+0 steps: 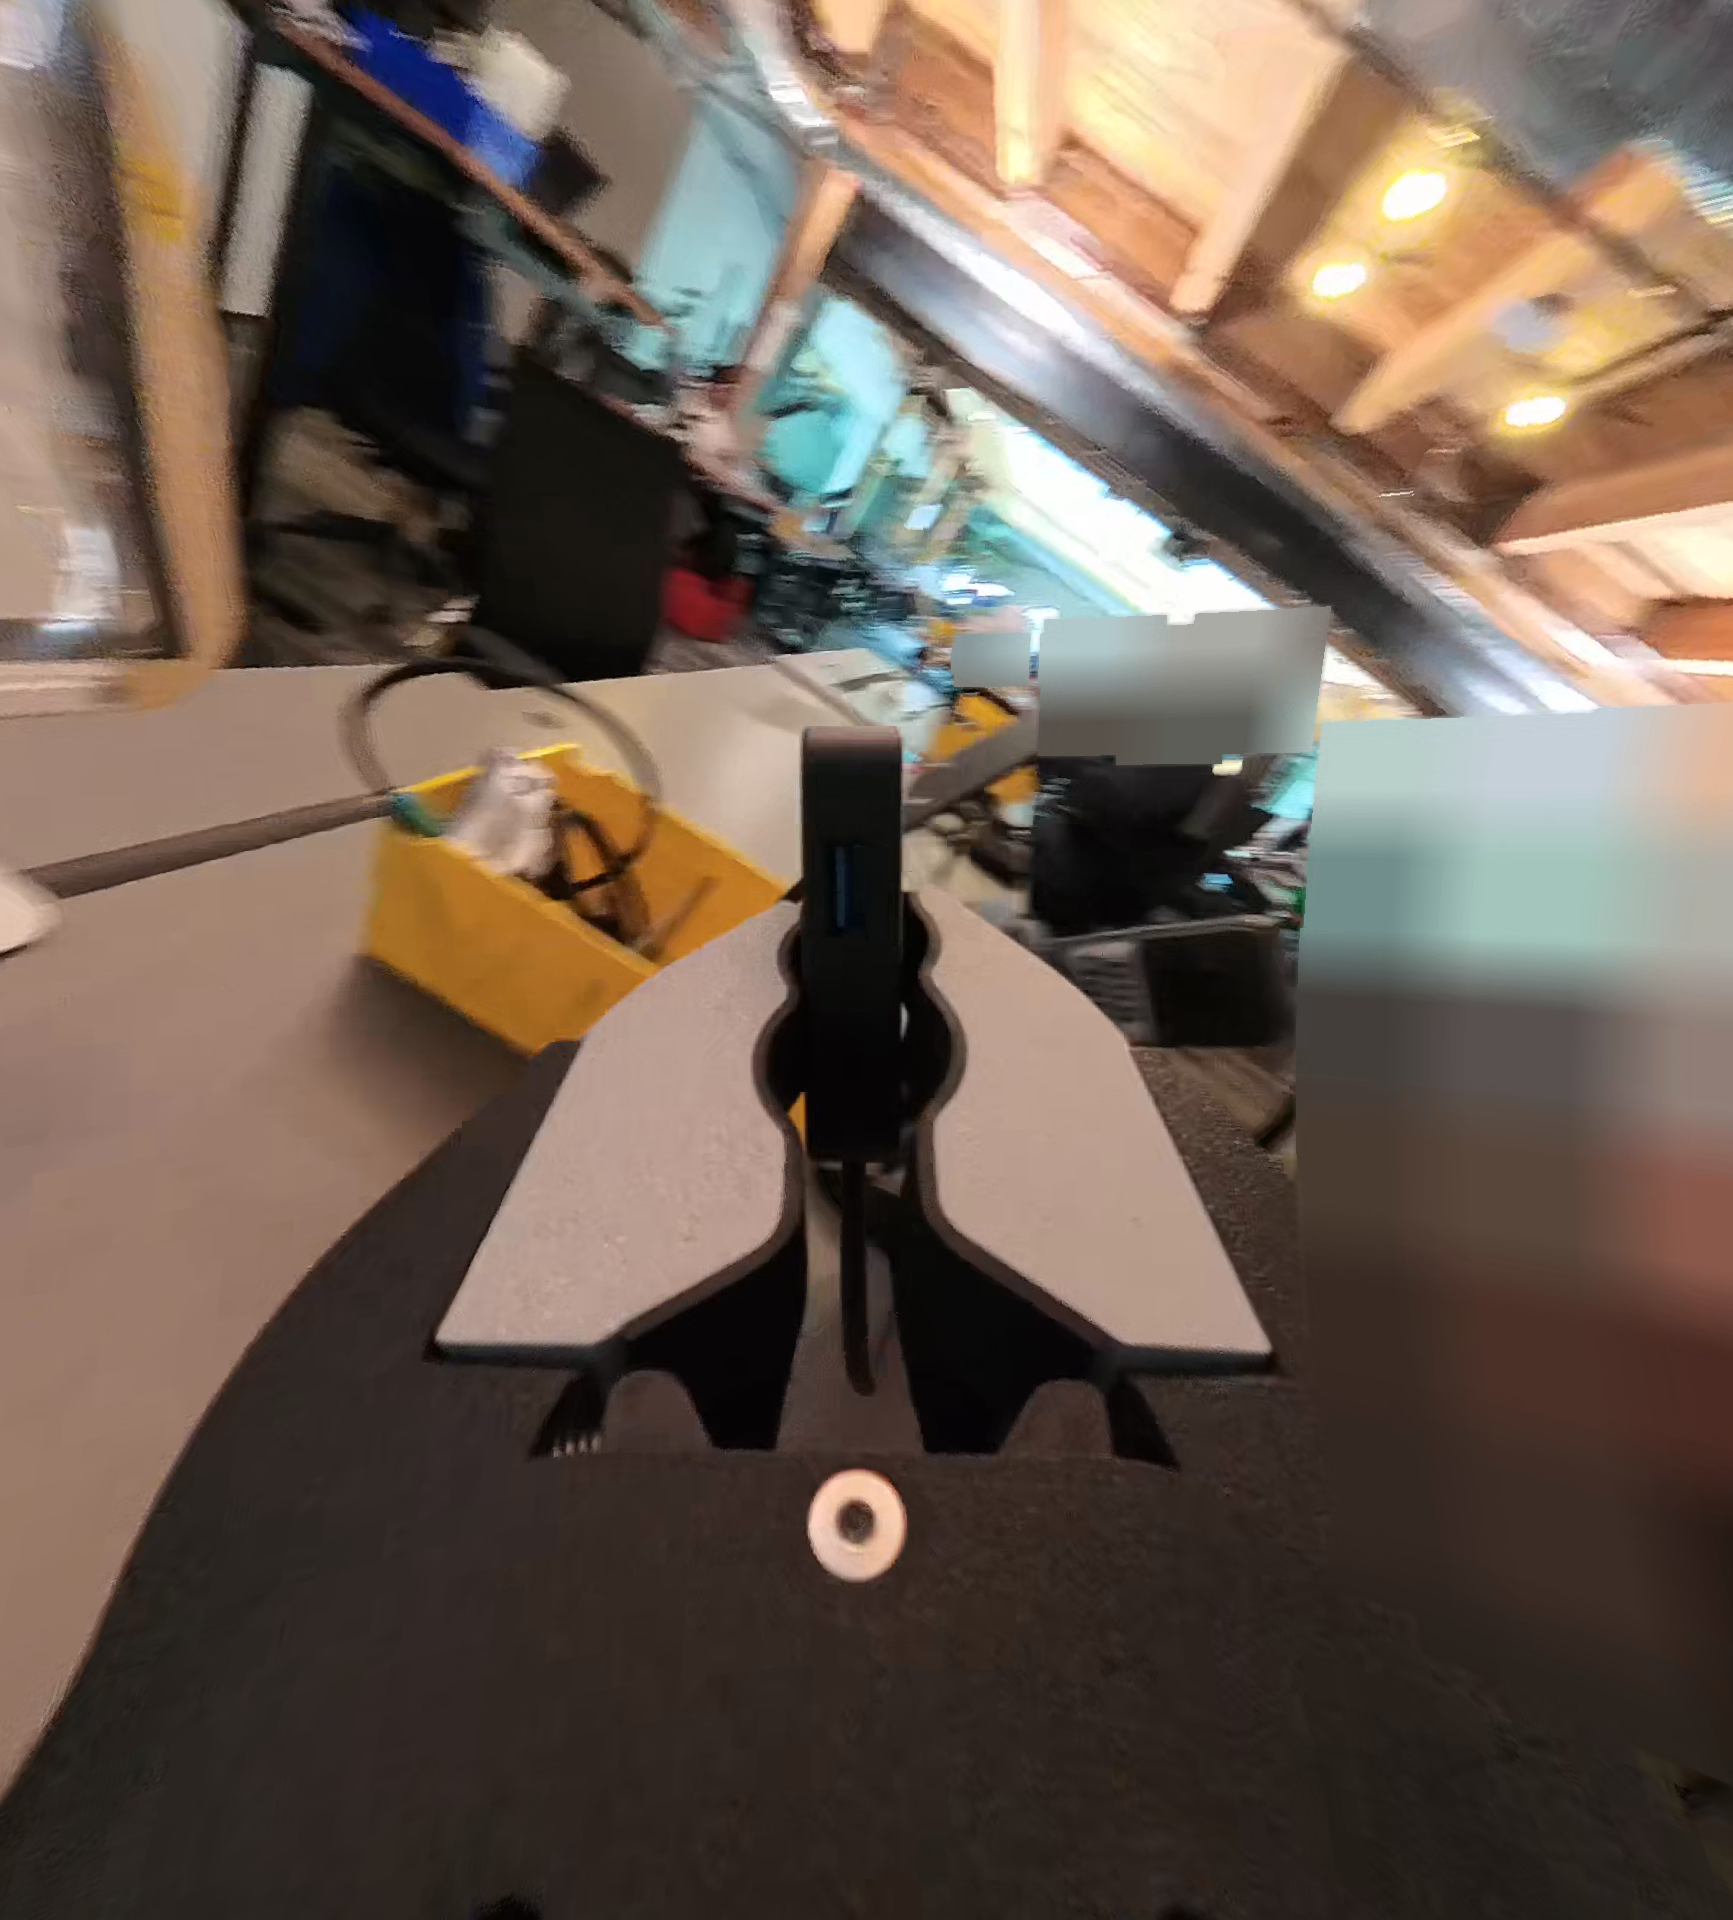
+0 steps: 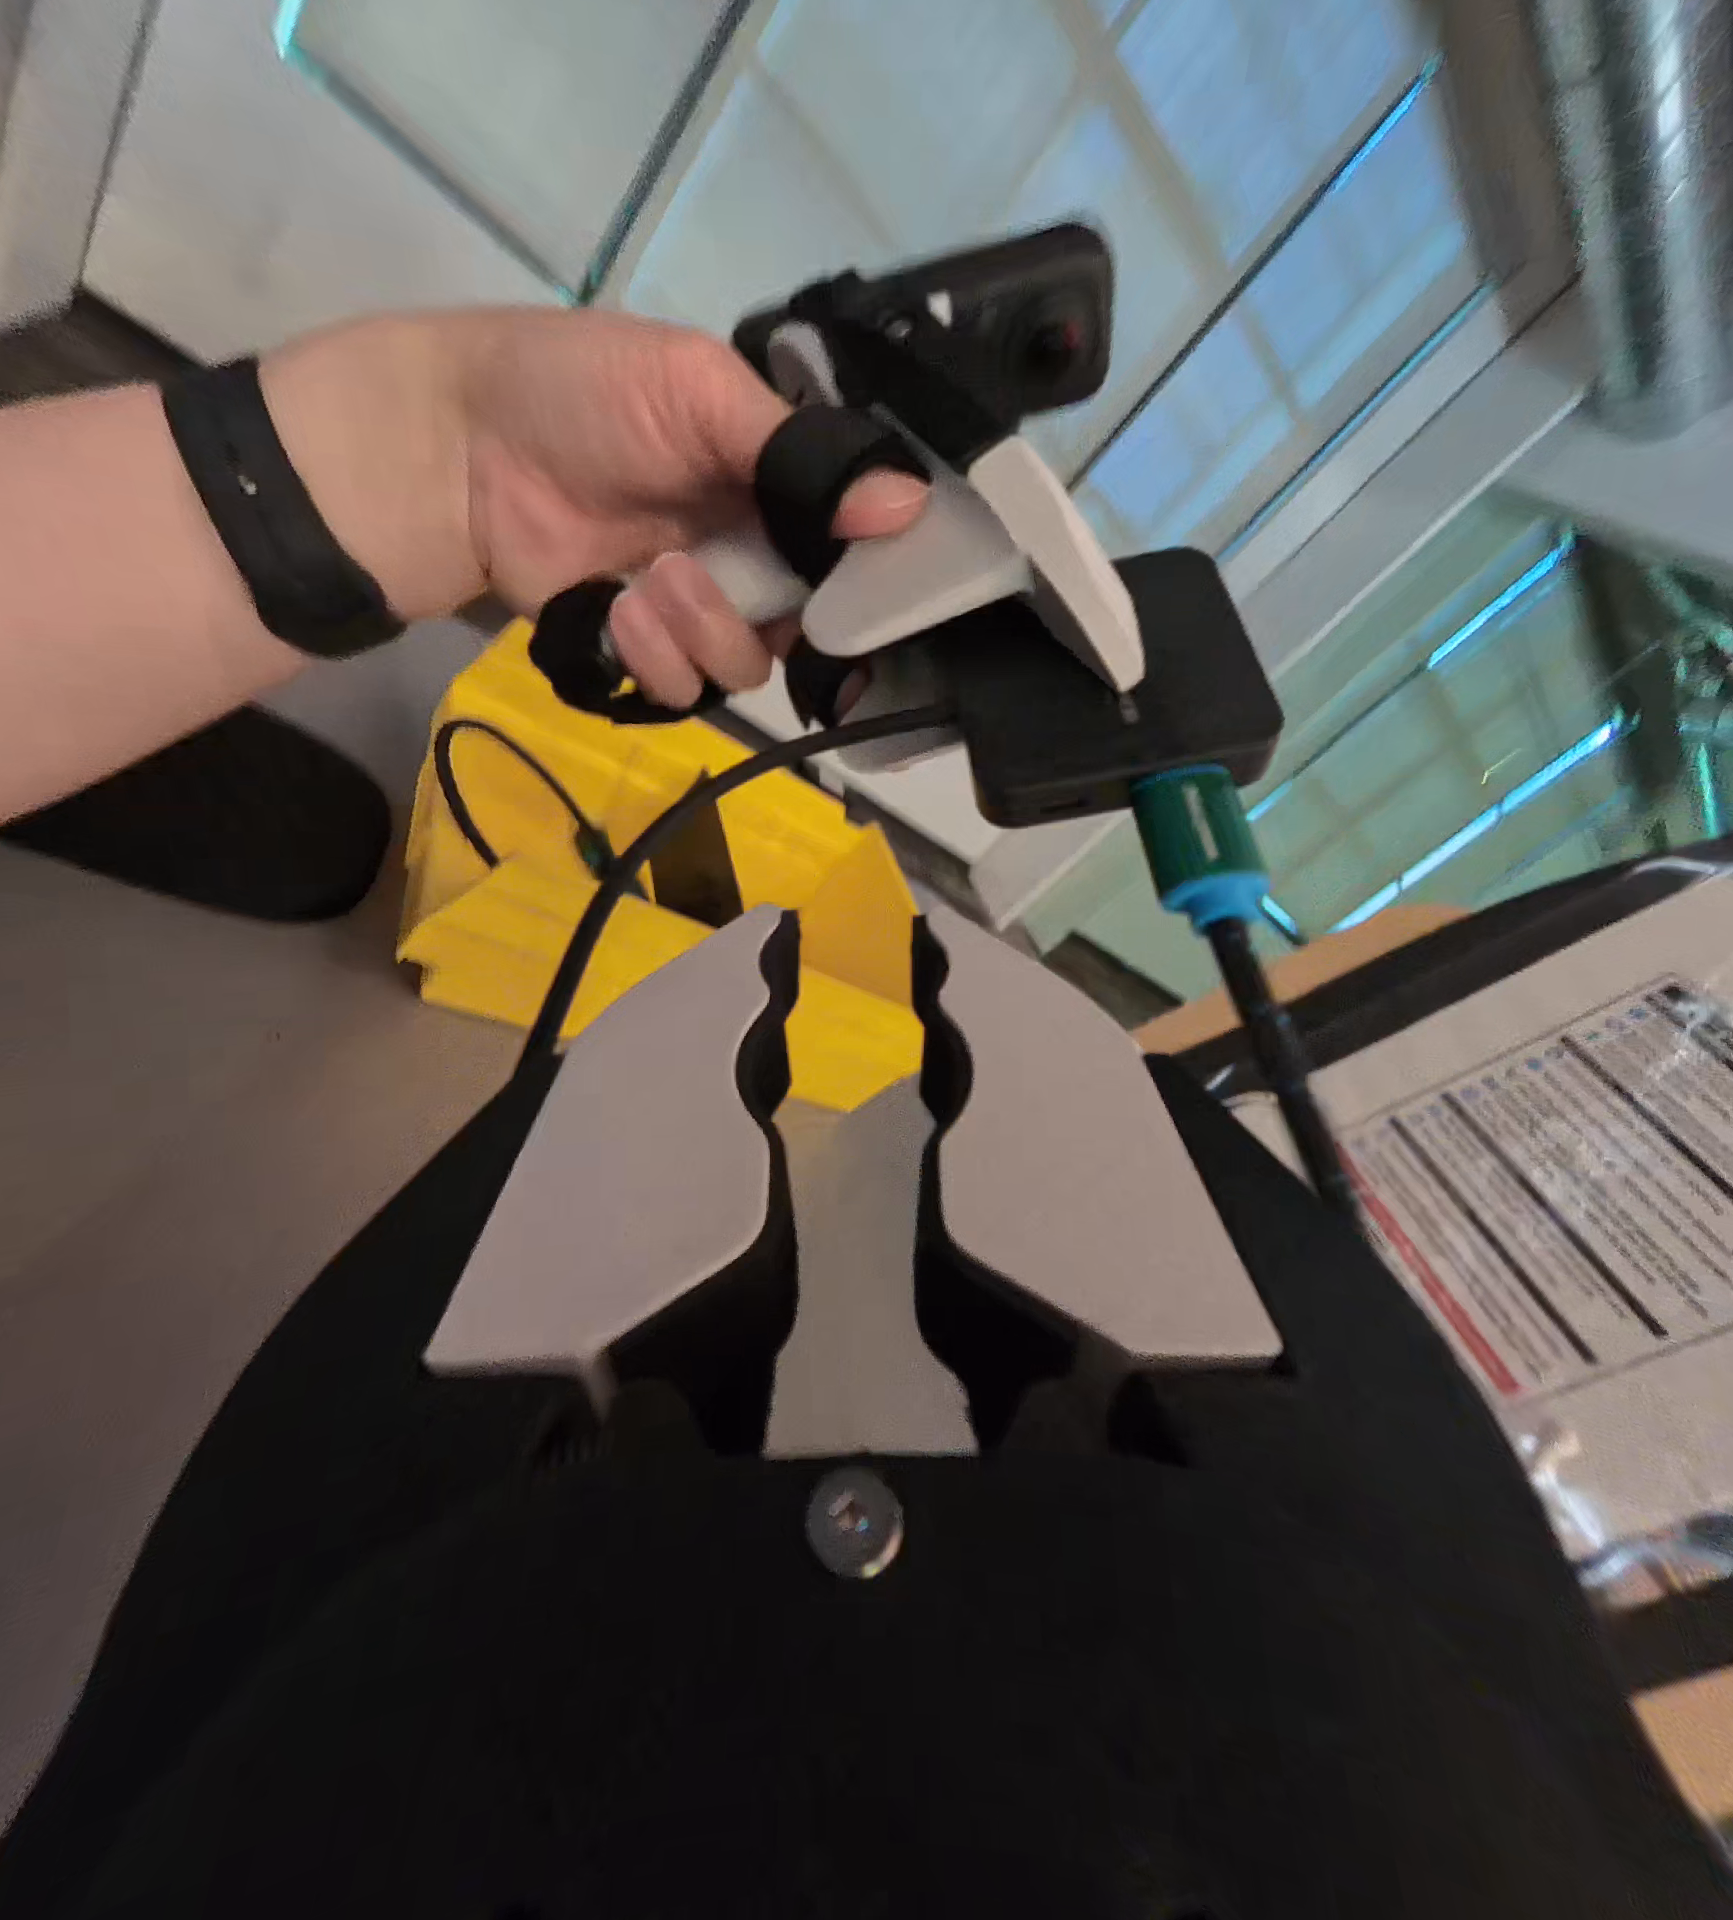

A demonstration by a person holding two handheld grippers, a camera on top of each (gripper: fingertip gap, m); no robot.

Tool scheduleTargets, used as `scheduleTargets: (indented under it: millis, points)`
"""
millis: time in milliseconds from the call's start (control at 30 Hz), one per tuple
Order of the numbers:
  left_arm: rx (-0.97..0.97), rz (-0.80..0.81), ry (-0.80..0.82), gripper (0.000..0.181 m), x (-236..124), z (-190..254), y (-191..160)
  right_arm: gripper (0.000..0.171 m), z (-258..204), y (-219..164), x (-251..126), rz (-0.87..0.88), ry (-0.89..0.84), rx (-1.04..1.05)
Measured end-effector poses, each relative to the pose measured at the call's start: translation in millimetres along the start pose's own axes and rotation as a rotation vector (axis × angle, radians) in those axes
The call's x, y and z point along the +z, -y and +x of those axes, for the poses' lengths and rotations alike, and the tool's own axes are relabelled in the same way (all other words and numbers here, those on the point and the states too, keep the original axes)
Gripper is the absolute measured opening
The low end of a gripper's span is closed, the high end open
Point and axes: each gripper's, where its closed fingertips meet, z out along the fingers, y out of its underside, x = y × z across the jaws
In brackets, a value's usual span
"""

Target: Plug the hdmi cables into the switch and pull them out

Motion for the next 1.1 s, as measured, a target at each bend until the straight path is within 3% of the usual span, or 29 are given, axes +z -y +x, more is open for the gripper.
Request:
scheduleTargets:
  millis: [67,133,233,333,400,467,533,667,733,767,833,933,1100]
  points:
    - [0.014,-0.016,0.109,0.014,-8,-18,-2,0.021,-8,3,3,-0.069,0.029,0.004]
    - [0.029,-0.044,0.145,0.014,-11,-24,-5,0.021,-8,22,-2,-0.028,0.02,-0.006]
    - [0.039,-0.085,0.119,0.014,-7,-18,-11,0.021,15,41,-23,0.021,-0.072,-0.092]
    - [0.042,-0.154,0.026,0.014,1,-2,-23,0.022,43,36,-41,0.002,-0.158,-0.181]
    - [0.063,-0.226,-0.034,0.014,7,10,-35,0.024,50,26,-43,0.004,-0.082,0.043]
    - [0.112,-0.303,-0.061,0.014,15,20,-47,0.029,42,23,-37,0.053,0.117,0.454]
    - [0.151,-0.364,-0.059,0.014,22,26,-58,0.035,29,20,-32,0.069,0.294,0.702]
    - [0.229,-0.462,-0.036,0.014,33,30,-75,0.037,6,2,-22,-0.046,0.397,0.754]
    - [0.267,-0.485,-0.028,0.014,36,30,-78,0.018,-3,5,-25,-0.057,0.477,0.783]
    - [0.288,-0.49,-0.036,0.014,36,30,-79,0.017,-3,5,-26,-0.057,0.487,0.779]
    - [0.337,-0.457,-0.039,0.014,38,30,-74,0.013,-5,0,-27,-0.084,0.51,0.765]
    - [0.346,-0.281,-0.039,0.032,34,39,-43,0.014,-3,-17,-23,-0.129,0.47,0.716]
    - [0.4,-0.108,0.067,0.032,6,41,-12,0.014,32,-14,-30,-0.02,0.331,0.682]
